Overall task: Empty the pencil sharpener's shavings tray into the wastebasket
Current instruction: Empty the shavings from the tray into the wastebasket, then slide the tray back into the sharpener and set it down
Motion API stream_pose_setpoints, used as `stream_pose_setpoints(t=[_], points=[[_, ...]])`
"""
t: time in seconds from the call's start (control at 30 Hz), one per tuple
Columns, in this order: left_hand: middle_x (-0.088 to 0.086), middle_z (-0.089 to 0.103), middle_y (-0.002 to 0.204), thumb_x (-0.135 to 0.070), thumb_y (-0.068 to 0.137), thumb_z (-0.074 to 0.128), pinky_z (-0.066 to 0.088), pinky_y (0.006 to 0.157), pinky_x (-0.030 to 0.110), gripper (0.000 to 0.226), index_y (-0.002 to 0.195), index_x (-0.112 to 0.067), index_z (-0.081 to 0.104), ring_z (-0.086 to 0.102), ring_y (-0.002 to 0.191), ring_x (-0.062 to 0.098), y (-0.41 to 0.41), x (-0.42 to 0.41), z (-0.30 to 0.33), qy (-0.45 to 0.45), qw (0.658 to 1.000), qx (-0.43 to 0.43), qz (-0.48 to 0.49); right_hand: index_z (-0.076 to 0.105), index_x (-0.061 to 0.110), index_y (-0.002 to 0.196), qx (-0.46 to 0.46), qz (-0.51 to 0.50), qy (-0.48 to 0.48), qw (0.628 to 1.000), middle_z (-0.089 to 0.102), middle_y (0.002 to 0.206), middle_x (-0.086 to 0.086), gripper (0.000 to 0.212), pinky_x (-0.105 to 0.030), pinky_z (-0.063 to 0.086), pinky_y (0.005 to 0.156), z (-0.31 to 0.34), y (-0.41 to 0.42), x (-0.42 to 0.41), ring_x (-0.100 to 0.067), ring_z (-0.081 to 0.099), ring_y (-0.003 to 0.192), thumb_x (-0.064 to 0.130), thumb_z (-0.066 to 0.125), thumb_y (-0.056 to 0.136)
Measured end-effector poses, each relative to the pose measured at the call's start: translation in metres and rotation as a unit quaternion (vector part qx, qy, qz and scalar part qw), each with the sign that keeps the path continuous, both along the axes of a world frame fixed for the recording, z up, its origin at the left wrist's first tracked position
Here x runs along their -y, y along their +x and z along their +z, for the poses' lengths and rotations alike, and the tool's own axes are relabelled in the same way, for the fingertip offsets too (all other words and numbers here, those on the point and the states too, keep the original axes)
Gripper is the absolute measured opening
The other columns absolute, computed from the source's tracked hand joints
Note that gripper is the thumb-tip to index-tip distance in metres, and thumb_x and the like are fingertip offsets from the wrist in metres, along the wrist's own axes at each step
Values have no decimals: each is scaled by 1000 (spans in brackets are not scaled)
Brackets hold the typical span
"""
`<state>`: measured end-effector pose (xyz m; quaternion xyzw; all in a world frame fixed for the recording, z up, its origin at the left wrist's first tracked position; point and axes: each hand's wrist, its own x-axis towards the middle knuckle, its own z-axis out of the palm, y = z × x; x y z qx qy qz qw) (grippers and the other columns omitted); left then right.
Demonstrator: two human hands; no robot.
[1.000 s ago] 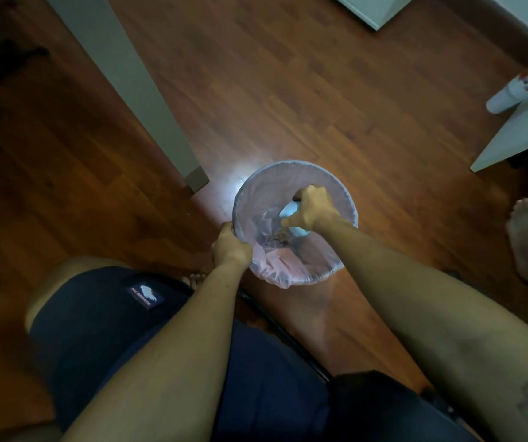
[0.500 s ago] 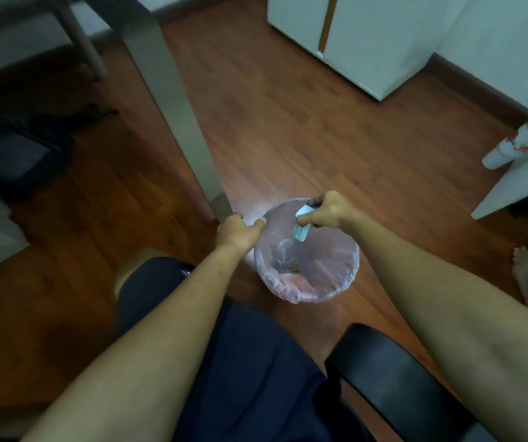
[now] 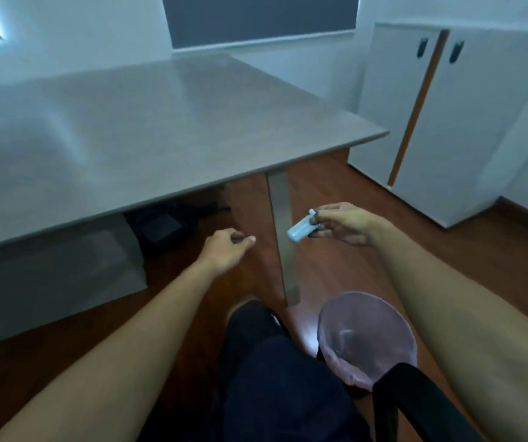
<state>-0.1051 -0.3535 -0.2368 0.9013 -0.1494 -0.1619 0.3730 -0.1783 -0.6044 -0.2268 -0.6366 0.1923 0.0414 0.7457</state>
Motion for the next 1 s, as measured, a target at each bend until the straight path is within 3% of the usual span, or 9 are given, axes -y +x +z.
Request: stream_pose_setpoints(t=[0.17, 0.3, 0.47, 0.6, 0.7, 0.8, 0.9, 1.0], points=[[5, 68, 120, -46, 89, 62, 49, 97, 34, 46, 122, -14, 67, 62, 114, 20, 11, -74, 58, -17, 998, 55, 0, 63, -5, 99, 76, 81, 24, 994, 71, 95, -19, 14, -29, 61, 71, 67, 28, -53, -24, 74, 85, -7, 53, 89], [4, 69, 100, -39, 92, 60, 56, 81, 38, 34, 112, -12, 69, 65, 90, 17, 14, -133, 99, -53, 998, 42, 12, 61, -5, 107, 110, 149, 57, 981, 73, 100, -15, 20, -29, 60, 75, 106, 52, -104, -22, 75, 89, -6, 52, 90], [10, 73, 103, -38, 92, 61, 58, 73, 36, 29, 104, -12, 65, 68, 85, 19, 23, -202, 138, -74, 992, 70, 72, 62, -5, 101, 149, 173, 79, 970, 71, 97, -17, 16, -32, 62, 76, 135, 83, -179, -23, 76, 83, -9, 50, 91], [10, 70, 99, -34, 92, 61, 59, 81, 45, 26, 100, -10, 65, 64, 88, 20, 30, -257, 157, -72, 981, 99, 150, 61, -6, 99, 150, 187, 72, 968, 67, 100, -20, 12, -34, 63, 75, 143, 109, -236, -26, 73, 84, -10, 53, 91], [8, 70, 94, -36, 88, 66, 62, 72, 44, 25, 92, -12, 67, 64, 83, 20, 39, -295, 163, -62, 966, 133, 211, 61, -6, 99, 142, 201, 67, 967, 67, 101, -21, 11, -34, 62, 78, 142, 128, -274, -28, 70, 90, -9, 55, 89], [4, 72, 88, -51, 76, 71, 63, 64, 40, 39, 85, -13, 71, 70, 78, 27, 42, -331, 166, -24, 943, 162, 288, 63, -6, 96, 142, 206, 61, 966, 69, 100, -21, 10, -34, 61, 80, 142, 147, -311, -27, 72, 87, -7, 60, 87], [4, 74, 83, -58, 64, 76, 62, 68, 40, 41, 72, -18, 74, 72, 78, 27, 44, -358, 165, 11, 913, 191, 360, 63, -8, 99, 146, 206, 46, 967, 69, 97, -19, 14, -32, 61, 78, 145, 164, -345, -26, 72, 83, -7, 63, 85], [-1, 71, 83, -55, 62, 79, 58, 77, 35, 37, 67, -21, 65, 68, 87, 22, 51, -377, 160, -5, 887, 192, 420, 62, -9, 108, 148, 203, 25, 968, 68, 103, -22, 27, -30, 62, 77, 146, 177, -371, -27, 71, 86, -5, 69, 82]])
